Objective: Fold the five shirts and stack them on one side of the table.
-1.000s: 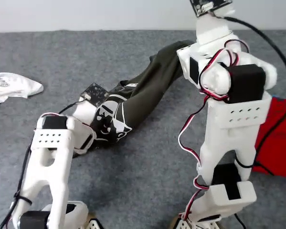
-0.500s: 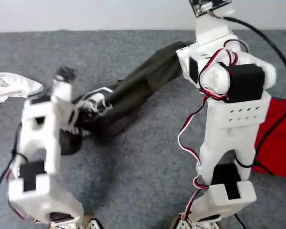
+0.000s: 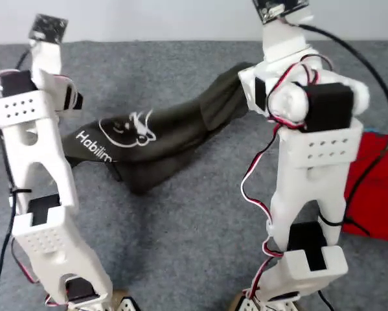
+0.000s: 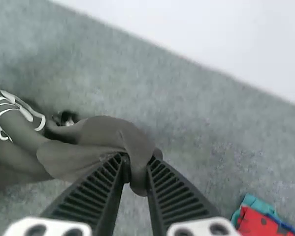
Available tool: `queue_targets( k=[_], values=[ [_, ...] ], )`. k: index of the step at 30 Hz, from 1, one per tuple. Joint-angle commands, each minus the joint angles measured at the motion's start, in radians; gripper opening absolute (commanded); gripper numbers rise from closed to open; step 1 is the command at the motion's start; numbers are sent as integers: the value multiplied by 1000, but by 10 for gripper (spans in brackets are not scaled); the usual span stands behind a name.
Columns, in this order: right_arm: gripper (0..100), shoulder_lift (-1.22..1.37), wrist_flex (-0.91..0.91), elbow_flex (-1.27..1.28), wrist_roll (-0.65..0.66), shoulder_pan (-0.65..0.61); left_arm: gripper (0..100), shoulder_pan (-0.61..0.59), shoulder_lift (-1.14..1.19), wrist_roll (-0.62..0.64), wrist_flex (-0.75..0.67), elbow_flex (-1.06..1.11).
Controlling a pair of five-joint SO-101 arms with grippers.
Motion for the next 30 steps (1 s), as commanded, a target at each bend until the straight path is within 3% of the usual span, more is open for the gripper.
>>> queue_targets(
  k=[1,3,9,18,30],
  values=[
    [10,-54,27,21,-3,33,198,46,-14,-34,146,-125],
    [10,-54,15,52,-3,51,196,87,-20,-74,224,-151],
    [10,-54,-22,126,-3,113,195,181,-135,-84,224,-16],
    [10,-54,-19,157,-3,147,195,362,-416,-124,218,503],
    [10,-10,-16,157,-8,143,250,450,-330,-123,-91,851]
  ],
)
